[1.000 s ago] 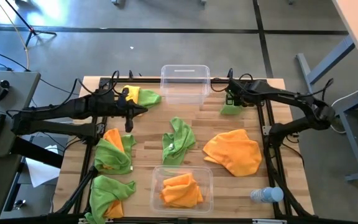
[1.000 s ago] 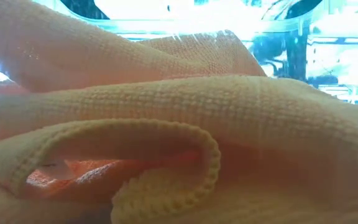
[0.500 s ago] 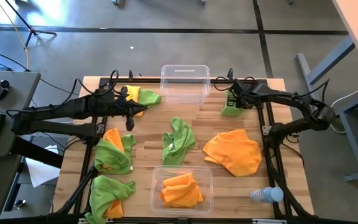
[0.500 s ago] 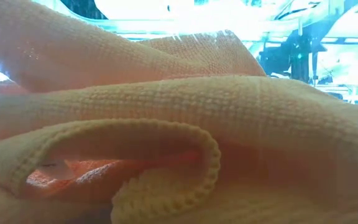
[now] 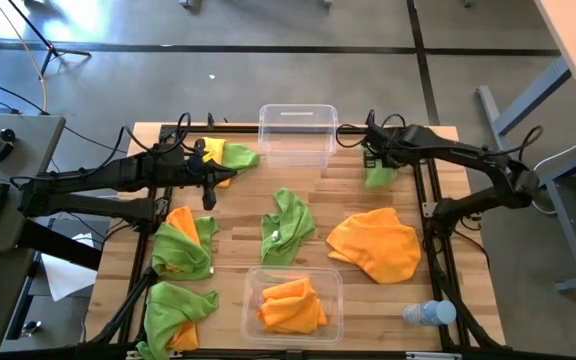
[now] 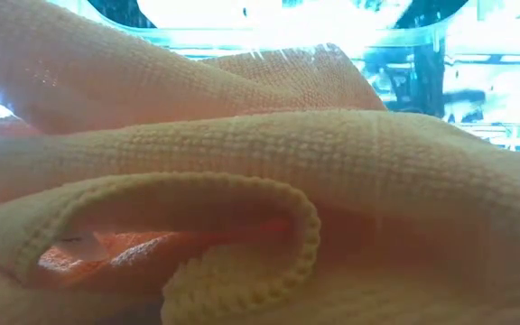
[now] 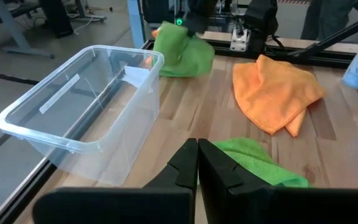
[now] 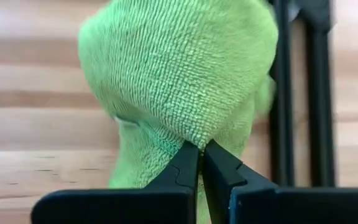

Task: Sort microfiber towel by color & place in baskets
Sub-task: Put the green towel into the top transparent bin

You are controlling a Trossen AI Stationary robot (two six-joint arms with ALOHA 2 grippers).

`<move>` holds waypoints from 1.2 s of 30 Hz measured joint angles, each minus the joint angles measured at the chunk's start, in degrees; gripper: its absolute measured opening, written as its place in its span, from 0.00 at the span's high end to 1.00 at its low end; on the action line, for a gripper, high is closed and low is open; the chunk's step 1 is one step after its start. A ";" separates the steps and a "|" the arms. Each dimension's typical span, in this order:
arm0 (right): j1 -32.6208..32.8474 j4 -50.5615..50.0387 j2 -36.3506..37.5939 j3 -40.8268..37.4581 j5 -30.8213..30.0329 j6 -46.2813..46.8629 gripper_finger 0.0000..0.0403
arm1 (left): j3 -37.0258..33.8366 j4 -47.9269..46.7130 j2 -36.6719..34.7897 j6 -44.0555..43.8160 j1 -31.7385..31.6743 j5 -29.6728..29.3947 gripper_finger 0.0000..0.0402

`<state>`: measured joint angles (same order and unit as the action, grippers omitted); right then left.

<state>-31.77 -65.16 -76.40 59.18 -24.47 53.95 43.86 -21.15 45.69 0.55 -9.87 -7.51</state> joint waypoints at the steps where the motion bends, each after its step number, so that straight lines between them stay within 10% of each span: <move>1: 0.72 -1.92 0.00 2.34 -1.16 0.01 0.99 | 0.00 0.00 0.02 0.03 0.00 0.00 1.00; 17: 8.66 -20.95 0.07 31.98 -8.89 2.77 1.00 | 0.00 -0.59 0.02 0.16 0.00 0.02 1.00; 36: 8.85 -5.28 -0.02 4.32 -2.68 7.24 0.92 | 0.00 -0.57 0.04 0.14 0.02 0.04 1.00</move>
<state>-22.92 -70.44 -76.42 63.49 -27.15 61.19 43.86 -21.71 45.74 0.69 -9.85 -7.46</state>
